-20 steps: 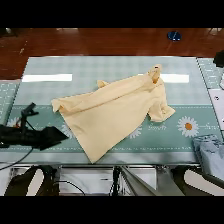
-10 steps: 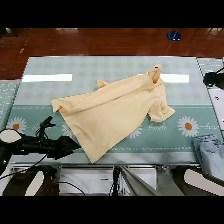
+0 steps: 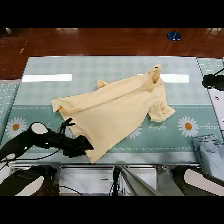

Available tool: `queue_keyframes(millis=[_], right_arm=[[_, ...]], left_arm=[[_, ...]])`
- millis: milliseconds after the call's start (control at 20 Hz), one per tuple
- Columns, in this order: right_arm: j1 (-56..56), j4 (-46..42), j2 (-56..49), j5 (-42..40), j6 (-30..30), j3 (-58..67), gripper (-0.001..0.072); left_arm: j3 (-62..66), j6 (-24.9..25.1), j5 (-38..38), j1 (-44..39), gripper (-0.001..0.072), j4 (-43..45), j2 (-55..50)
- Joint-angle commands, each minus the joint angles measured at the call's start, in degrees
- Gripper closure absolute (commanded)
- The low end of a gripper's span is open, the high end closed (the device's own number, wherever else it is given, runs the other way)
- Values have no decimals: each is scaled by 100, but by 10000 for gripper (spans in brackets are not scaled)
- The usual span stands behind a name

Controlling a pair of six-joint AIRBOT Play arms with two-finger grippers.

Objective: Fold the shirts.

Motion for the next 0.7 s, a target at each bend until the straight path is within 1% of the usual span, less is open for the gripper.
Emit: queue_keyframes(millis=[0,50,100,200,250,350,500,550,600,650], right_arm=[[0,7,-4,9,7,-2,283],[0,7,-4,15,9,-2,282],[0,7,-4,37,7,-2,283],[2,7,-4,61,7,-2,283],[0,7,-4,68,7,-2,283],[0,7,-4,68,7,-2,283],[0,125,-17,66,-151,-2,281],[-7,363,-61,74,-352,-2,231],[-44,855,-173,127,-625,-2,206],[-116,1482,-341,243,-957,-2,203]], left_arm=[[299,22,654,-455,88,-98,-658],[426,15,671,-507,90,-162,-850],[551,-42,675,-525,126,-179,-1019],[802,-57,671,-533,554,-177,-1307],[918,-39,669,-533,649,-177,-1401],[1102,107,623,-533,677,-175,-1438],[1292,380,431,-533,680,-175,-1429],[1333,472,352,-533,680,-177,-1410],[1351,507,302,-533,680,-175,-1349],[1353,522,278,-533,680,-170,-1268]])
